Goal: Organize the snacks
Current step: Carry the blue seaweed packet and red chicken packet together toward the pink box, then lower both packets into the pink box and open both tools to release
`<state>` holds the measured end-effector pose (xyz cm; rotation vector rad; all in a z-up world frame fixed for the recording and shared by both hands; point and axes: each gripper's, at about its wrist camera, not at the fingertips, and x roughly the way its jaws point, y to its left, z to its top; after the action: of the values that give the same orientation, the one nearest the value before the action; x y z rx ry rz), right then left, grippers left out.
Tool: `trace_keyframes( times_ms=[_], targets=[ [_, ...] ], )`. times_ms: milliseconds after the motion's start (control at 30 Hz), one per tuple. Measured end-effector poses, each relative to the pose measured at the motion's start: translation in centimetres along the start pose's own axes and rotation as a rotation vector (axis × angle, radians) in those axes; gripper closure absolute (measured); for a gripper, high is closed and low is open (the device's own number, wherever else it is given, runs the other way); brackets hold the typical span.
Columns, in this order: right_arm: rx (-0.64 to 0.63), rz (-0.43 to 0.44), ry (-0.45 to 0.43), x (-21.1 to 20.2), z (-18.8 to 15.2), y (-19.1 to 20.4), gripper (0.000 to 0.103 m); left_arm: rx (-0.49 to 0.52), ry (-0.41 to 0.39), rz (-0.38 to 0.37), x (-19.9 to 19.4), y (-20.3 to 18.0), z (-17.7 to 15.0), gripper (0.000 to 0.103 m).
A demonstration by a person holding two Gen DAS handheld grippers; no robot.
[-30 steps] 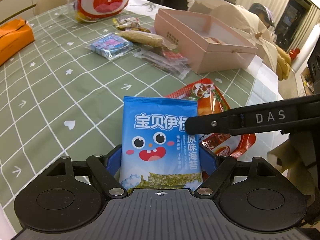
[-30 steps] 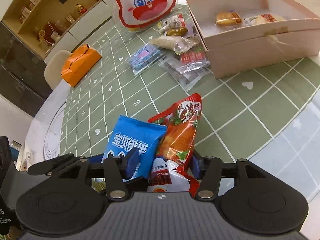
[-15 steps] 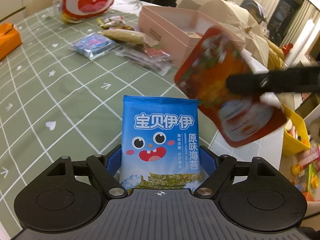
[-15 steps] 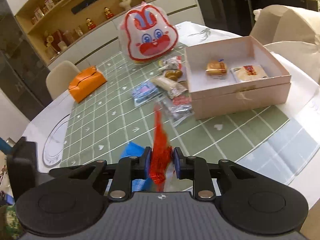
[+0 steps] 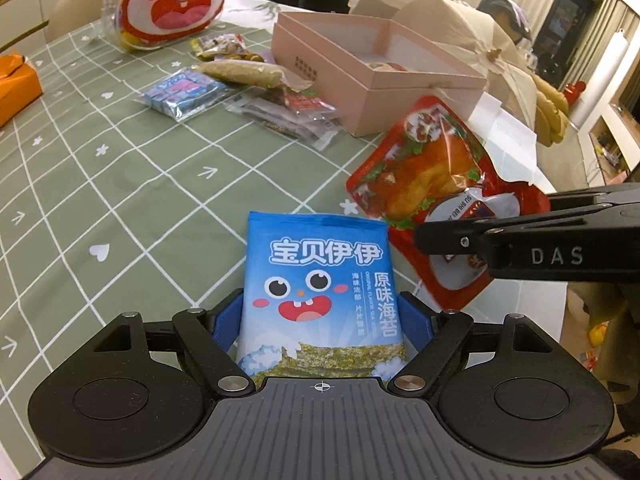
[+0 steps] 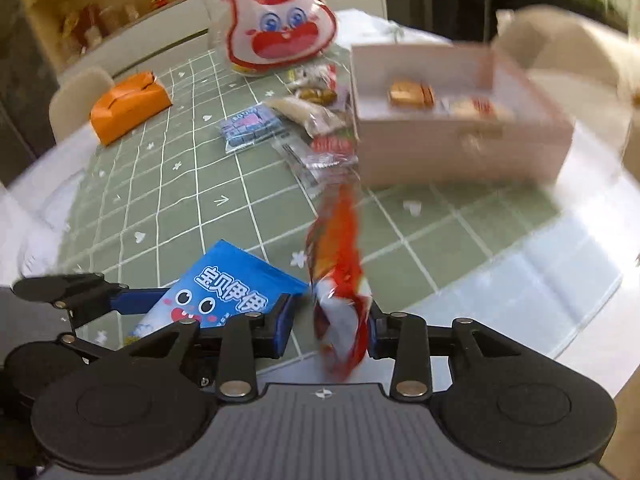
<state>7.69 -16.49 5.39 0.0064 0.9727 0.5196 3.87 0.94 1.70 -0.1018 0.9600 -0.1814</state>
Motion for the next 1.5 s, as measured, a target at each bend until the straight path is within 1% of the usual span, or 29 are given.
trace_keyframes(
  times_ms=[167, 300, 367, 400, 500, 600, 700, 800, 867, 900, 967, 1000, 1100, 1200, 1233, 1267, 1300, 1333, 1367, 1433, 1500],
  targets=[
    [0.031, 0.037, -0.036, 0.0, 0.1, -0.5, 0.067, 0.010, -0.001, 0.005, 0.1, -0.1, 0.0, 0.018],
    [0.045, 0.040, -0.055, 0.7, 0.6, -0.2, 0.067, 0.007, -0.005, 0.006, 0.0, -0.1, -0.1, 0.018],
    [0.052, 0.041, -0.055, 0.9, 0.9, -0.3, 0.071, 0.003, -0.007, 0.004, 0.0, 0.0, -0.1, 0.018],
    [0.053, 0.043, -0.057, 1.0, 1.0, -0.3, 0.080, 0.000, -0.008, 0.003, 0.0, 0.0, -0.1, 0.018],
    [0.046, 0.051, -0.064, 0.2, 1.2, -0.6, 0.081, -0.011, -0.005, -0.004, -0.1, 0.0, 0.0, 0.019],
    [0.040, 0.053, -0.095, -1.3, 1.3, -0.9, 0.081, -0.034, -0.014, -0.036, -0.6, -0.1, 0.3, 0.020],
    [0.053, 0.071, -0.143, -3.5, 1.6, -1.6, 0.081, -0.014, -0.058, -0.049, -2.0, -1.1, 1.1, 0.020],
    [0.066, 0.082, -0.202, -6.4, 2.6, -2.8, 0.082, -0.023, -0.133, -0.092, -4.1, -1.9, 3.3, 0.020],
    [0.060, 0.081, -0.243, -8.6, 4.1, -3.9, 0.082, -0.030, -0.218, -0.127, -6.0, -2.4, 6.0, 0.020],
    [0.052, 0.065, -0.270, -9.7, 5.1, -4.5, 0.082, -0.026, -0.258, -0.135, -6.7, -2.6, 7.4, 0.020],
    [0.041, 0.026, -0.318, -11.7, 7.5, -5.7, 0.082, 0.002, -0.326, -0.136, -7.7, -3.4, 10.7, 0.019],
    [0.036, 0.011, -0.334, -12.4, 8.6, -6.3, 0.082, 0.013, -0.348, -0.131, -7.7, -3.8, 12.1, 0.019],
    [0.046, -0.047, -0.357, -13.2, 12.3, -8.6, 0.082, 0.030, -0.394, -0.129, -5.5, -4.6, 16.1, 0.018],
    [0.104, -0.040, -0.320, -11.8, 15.3, -11.1, 0.082, -0.005, -0.386, -0.159, -0.9, -4.7, 19.3, 0.014],
    [0.117, -0.039, -0.305, -11.1, 16.0, -11.9, 0.082, 0.013, -0.379, -0.153, 1.2, -4.8, 20.2, 0.014],
    [0.127, -0.043, -0.286, -10.1, 16.8, -12.6, 0.082, 0.039, -0.347, -0.120, 3.8, -5.0, 21.1, 0.014],
    [0.131, -0.052, -0.268, -9.1, 17.3, -13.2, 0.082, 0.044, -0.291, -0.085, 6.2, -5.1, 21.7, 0.015],
    [0.134, -0.065, -0.243, -7.8, 18.2, -13.8, 0.082, 0.022, -0.235, -0.072, 8.7, -4.7, 22.2, 0.015],
    [0.137, -0.072, -0.224, -6.8, 18.6, -14.3, 0.082, -0.012, -0.209, -0.095, 10.3, -4.2, 22.5, 0.015],
    [0.145, -0.057, -0.185, -4.3, 19.7, -15.2, 0.082, -0.027, -0.205, -0.135, 11.6, -3.7, 22.6, 0.015],
    [0.146, -0.013, -0.151, -1.6, 20.7, -15.6, 0.082, 0.003, -0.221, -0.161, 12.1, -3.6, 22.5, 0.015]
  ],
)
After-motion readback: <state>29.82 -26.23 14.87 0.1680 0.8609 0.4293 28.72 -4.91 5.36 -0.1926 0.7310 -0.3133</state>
